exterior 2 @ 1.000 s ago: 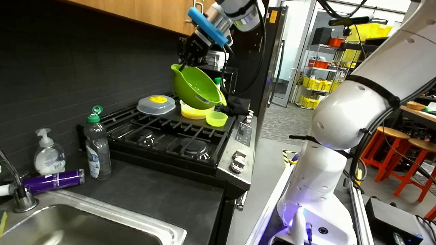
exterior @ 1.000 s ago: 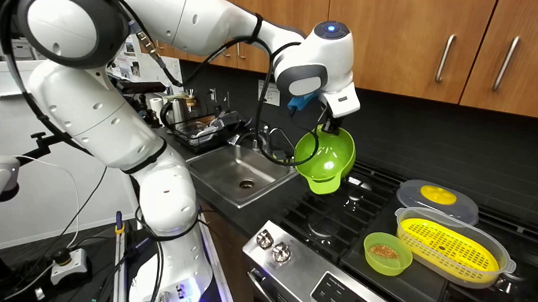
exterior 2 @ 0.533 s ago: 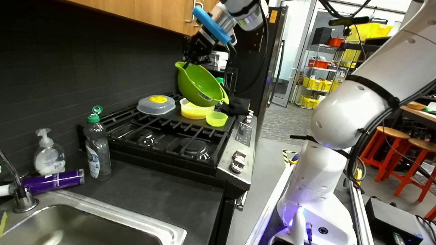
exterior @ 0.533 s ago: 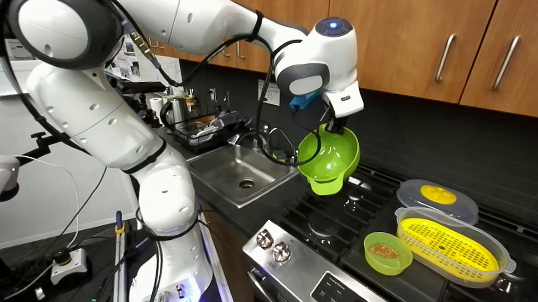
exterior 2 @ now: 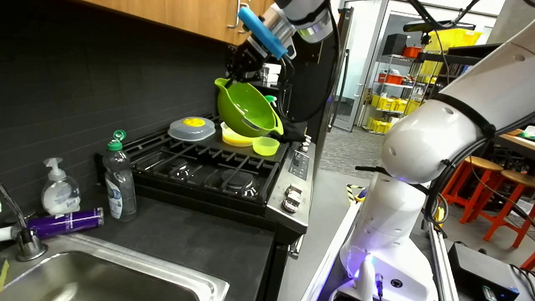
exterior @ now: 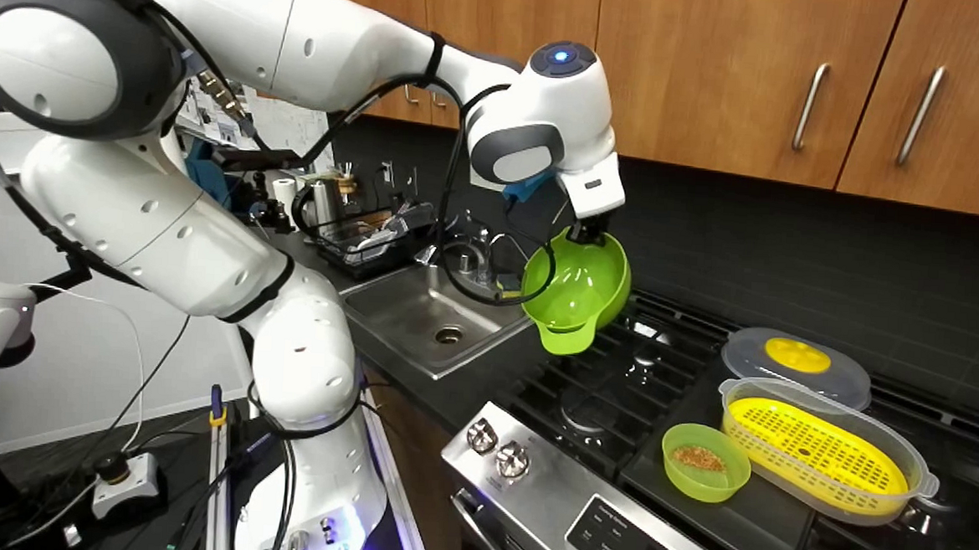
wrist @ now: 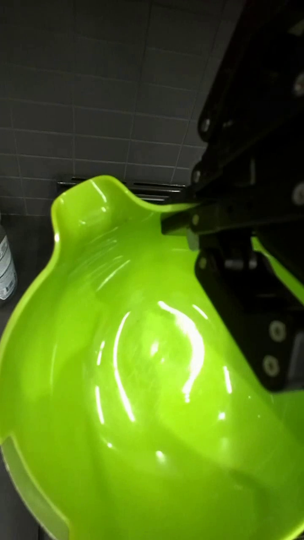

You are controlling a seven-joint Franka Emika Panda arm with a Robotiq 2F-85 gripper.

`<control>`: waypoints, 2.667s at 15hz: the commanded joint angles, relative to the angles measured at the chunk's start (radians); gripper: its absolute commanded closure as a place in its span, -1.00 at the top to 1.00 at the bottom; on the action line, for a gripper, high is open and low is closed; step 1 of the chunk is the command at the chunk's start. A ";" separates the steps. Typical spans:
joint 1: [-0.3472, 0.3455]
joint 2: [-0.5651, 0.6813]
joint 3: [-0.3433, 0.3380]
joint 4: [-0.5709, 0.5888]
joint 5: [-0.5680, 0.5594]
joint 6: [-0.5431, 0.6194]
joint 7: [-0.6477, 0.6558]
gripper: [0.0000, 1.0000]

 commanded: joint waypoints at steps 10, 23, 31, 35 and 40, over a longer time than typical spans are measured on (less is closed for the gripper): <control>0.013 -0.022 -0.017 -0.012 0.014 0.004 0.018 -0.99; -0.038 -0.037 -0.081 0.000 -0.003 -0.028 0.001 -0.99; -0.088 -0.024 -0.120 0.035 -0.008 -0.063 -0.017 -0.99; -0.108 -0.017 -0.141 0.064 -0.012 -0.093 -0.026 -0.99; -0.135 -0.016 -0.166 0.090 -0.012 -0.123 -0.044 -0.99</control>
